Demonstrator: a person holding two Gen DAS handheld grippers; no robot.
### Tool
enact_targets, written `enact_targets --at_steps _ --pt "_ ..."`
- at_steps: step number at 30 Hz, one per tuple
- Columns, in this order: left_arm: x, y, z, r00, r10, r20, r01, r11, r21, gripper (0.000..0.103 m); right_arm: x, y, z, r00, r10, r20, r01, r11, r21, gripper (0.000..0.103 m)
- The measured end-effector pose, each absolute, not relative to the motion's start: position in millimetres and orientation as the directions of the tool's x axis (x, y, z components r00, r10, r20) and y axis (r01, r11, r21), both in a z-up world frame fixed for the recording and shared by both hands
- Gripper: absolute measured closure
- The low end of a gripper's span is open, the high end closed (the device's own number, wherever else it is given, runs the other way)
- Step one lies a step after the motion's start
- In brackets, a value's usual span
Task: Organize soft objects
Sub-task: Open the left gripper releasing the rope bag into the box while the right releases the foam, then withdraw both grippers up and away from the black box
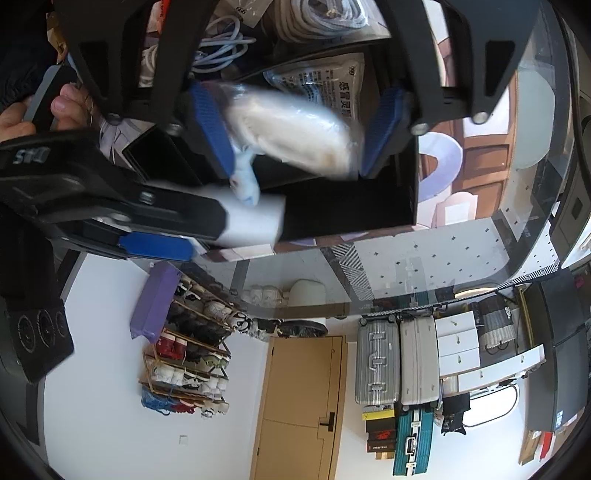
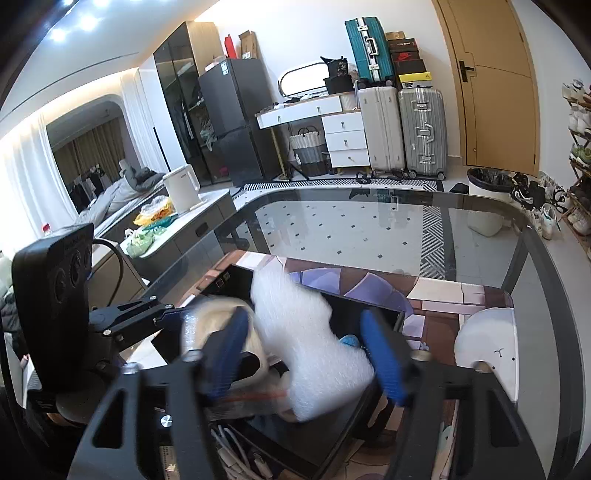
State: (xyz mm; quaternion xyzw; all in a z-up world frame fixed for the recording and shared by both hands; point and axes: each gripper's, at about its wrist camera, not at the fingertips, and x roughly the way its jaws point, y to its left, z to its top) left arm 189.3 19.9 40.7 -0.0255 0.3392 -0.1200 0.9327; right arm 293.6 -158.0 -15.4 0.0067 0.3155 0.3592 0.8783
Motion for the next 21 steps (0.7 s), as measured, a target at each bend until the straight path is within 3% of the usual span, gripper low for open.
enact_targets --at_steps 1,4,6,12,21 --pt "187 21 43 0.749 -0.24 -0.617 0.2 0.971 -0.135 0.015 292 -163 -14 0.548 0.639 -0.539 -0.62 0.743 0.251 0.015" --pt "182 25 48 0.765 -0.236 -0.599 0.186 0.972 -0.146 0.007 286 -176 -10 0.57 0.633 -0.524 -0.6 0.756 0.261 0.011" --pt "177 27 51 0.771 -0.233 -0.593 0.17 0.972 -0.162 0.006 278 -187 -7 0.591 0.618 -0.519 -0.582 0.772 0.256 0.001" --pt "153 39 57 0.813 -0.185 -0.552 0.104 0.979 -0.176 0.003 244 -205 -15 0.608 0.566 -0.556 -0.573 0.798 0.187 0.0" --pt "116 45 58 0.839 -0.118 -0.532 0.046 0.988 -0.147 0.0 189 -221 -37 0.586 0.572 -0.574 -0.574 0.793 0.204 0.0"
